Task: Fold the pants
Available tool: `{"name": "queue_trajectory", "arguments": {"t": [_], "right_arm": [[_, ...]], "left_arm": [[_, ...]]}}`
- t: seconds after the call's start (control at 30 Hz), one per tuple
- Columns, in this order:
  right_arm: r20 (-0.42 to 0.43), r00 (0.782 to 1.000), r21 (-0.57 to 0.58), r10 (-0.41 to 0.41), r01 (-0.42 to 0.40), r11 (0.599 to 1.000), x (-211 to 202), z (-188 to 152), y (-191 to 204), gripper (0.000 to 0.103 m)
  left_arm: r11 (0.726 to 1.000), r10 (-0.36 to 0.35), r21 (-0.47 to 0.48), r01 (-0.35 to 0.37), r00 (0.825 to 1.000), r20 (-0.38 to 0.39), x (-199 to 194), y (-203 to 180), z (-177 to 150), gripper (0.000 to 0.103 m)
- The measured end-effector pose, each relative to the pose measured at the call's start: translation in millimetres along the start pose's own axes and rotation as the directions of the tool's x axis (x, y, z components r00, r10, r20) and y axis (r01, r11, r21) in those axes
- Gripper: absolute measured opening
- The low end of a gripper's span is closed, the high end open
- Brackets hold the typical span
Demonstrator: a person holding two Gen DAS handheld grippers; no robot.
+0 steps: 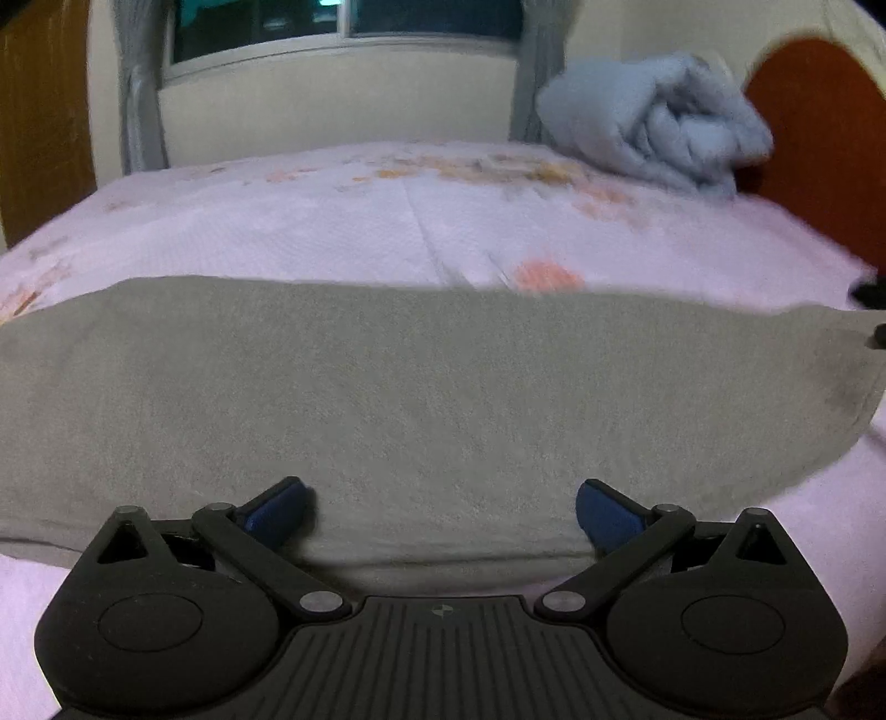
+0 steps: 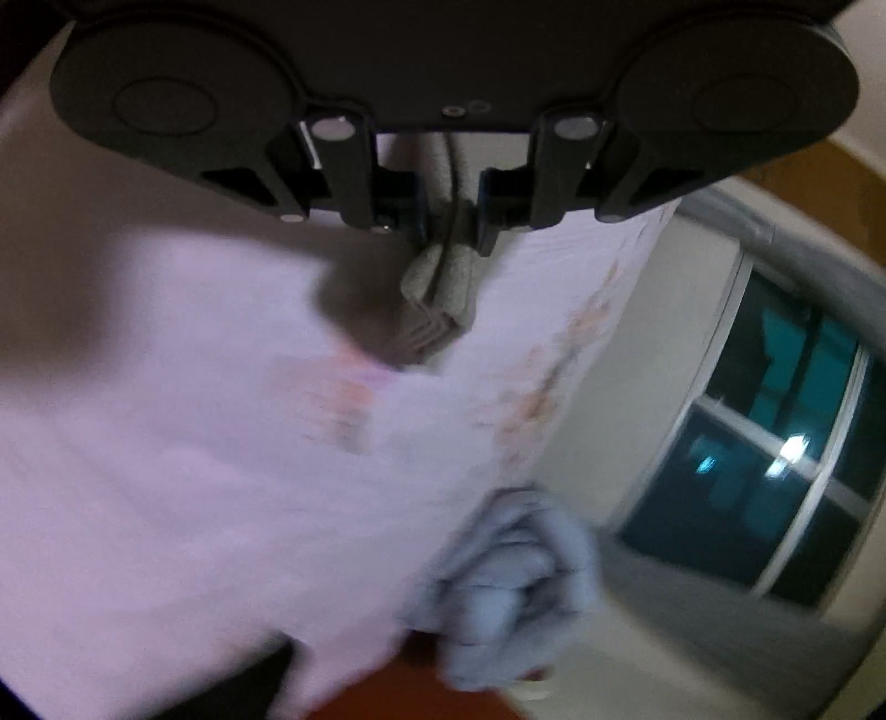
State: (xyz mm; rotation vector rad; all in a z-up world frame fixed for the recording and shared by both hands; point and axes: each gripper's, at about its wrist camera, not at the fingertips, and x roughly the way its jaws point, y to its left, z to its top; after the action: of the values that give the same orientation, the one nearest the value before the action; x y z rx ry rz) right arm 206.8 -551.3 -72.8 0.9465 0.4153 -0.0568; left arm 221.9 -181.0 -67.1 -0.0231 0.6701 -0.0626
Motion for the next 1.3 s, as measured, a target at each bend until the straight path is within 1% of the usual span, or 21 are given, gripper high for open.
{"name": "queue_trajectory", "arguments": {"t": [0.1, 0.2, 0.3, 0.33, 0.4, 0.43, 0.5, 0.53, 0.57, 0.6, 0.63, 0.7, 0.8, 0.87, 0.93, 0.97, 1.0, 1.07, 1.13, 1.23, 1.3], "right_arm": [[-0.008, 0.998, -0.179, 0.061, -0.062, 0.982, -2, -13, 68, 0.008], [-0.044, 0.992, -0.337, 0.119, -0.127, 0.933, 6, -49, 140, 0.008], [-0.098, 0.984, -0.487, 0.15, -0.179, 0.855, 17, -105, 203, 0.008], [-0.132, 0.978, -0.532, 0.162, -0.208, 0.82, 23, -132, 224, 0.008], [-0.206, 0.965, -0.592, 0.164, -0.256, 0.764, 38, -183, 252, 0.008], [-0.243, 0.957, -0.601, 0.161, -0.279, 0.749, 47, -206, 260, 0.008], [-0.357, 0.924, -0.612, 0.14, -0.345, 0.712, 69, -268, 269, 0.016], [-0.442, 0.892, -0.605, 0.092, -0.373, 0.704, 80, -292, 271, 0.024], [-0.51, 0.859, -0.598, 0.038, -0.386, 0.703, 87, -312, 272, 0.019], [-0.499, 0.865, -0.598, 0.058, -0.392, 0.699, 81, -318, 271, 0.02], [-0.452, 0.887, -0.595, 0.1, -0.383, 0.707, 69, -313, 269, 0.021], [-0.396, 0.913, -0.581, 0.102, -0.335, 0.742, 61, -291, 263, 0.021], [-0.286, 0.955, -0.559, 0.082, -0.236, 0.795, 51, -240, 246, 0.025], [-0.235, 0.97, -0.548, 0.069, -0.19, 0.814, 41, -209, 233, 0.027], [-0.198, 0.978, -0.549, 0.06, -0.162, 0.82, 33, -189, 222, 0.03], [-0.18, 0.982, -0.558, 0.052, -0.146, 0.817, 26, -183, 216, 0.034], [-0.171, 0.984, -0.56, 0.048, -0.137, 0.817, 20, -179, 209, 0.036], [-0.163, 0.986, -0.551, 0.044, -0.128, 0.825, 14, -174, 193, 0.043], [-0.159, 0.987, -0.558, 0.033, -0.118, 0.822, 16, -175, 186, 0.044], [-0.167, 0.985, -0.543, 0.033, -0.12, 0.831, 15, -166, 171, 0.045], [-0.169, 0.985, -0.539, 0.034, -0.121, 0.833, 10, -166, 162, 0.045]], "left_arm": [[0.997, 0.037, -0.077, -0.032, 0.998, 0.059, -25, 62, 15, 0.103], [0.988, 0.105, -0.127, -0.091, 0.989, 0.106, -51, 138, 23, 0.103], [0.965, 0.191, -0.21, -0.159, 0.971, 0.142, -83, 217, 19, 0.103], [0.956, 0.208, -0.239, -0.169, 0.967, 0.147, -92, 238, 14, 0.103], [0.935, 0.25, -0.289, -0.205, 0.96, 0.13, -106, 276, 1, 0.103], [0.924, 0.267, -0.313, -0.219, 0.956, 0.121, -112, 293, -9, 0.103], [0.905, 0.278, -0.36, -0.226, 0.955, 0.099, -118, 315, -26, 0.103], [0.896, 0.277, -0.384, -0.224, 0.957, 0.088, -119, 324, -34, 0.103], [0.889, 0.271, -0.403, -0.219, 0.96, 0.076, -119, 331, -41, 0.103], [0.883, 0.265, -0.417, -0.214, 0.962, 0.067, -118, 337, -46, 0.103], [0.881, 0.254, -0.428, -0.202, 0.965, 0.068, -117, 340, -49, 0.103], [0.885, 0.215, -0.439, -0.158, 0.973, 0.082, -112, 336, -51, 0.103], [0.914, 0.101, -0.404, -0.044, 0.988, 0.12, -97, 307, -39, 0.103], [0.936, 0.026, -0.351, 0.029, 0.988, 0.149, -86, 278, -28, 0.103], [0.95, -0.037, -0.302, 0.08, 0.988, 0.147, -71, 251, -16, 0.101], [0.953, -0.059, -0.287, 0.098, 0.988, 0.143, -65, 241, -11, 0.089], [0.954, -0.076, -0.28, 0.11, 0.989, 0.128, -57, 233, -8, 0.083], [0.945, -0.113, -0.3, 0.131, 0.991, 0.078, -39, 223, -5, 0.062], [0.943, -0.106, -0.315, 0.113, 0.994, 0.04, -26, 218, -6, 0.059], [0.94, -0.056, -0.335, 0.06, 0.998, 0.023, -23, 215, -13, 0.059], [0.919, -0.088, -0.382, 0.097, 0.995, 0.042, -21, 217, -19, 0.059]]}}
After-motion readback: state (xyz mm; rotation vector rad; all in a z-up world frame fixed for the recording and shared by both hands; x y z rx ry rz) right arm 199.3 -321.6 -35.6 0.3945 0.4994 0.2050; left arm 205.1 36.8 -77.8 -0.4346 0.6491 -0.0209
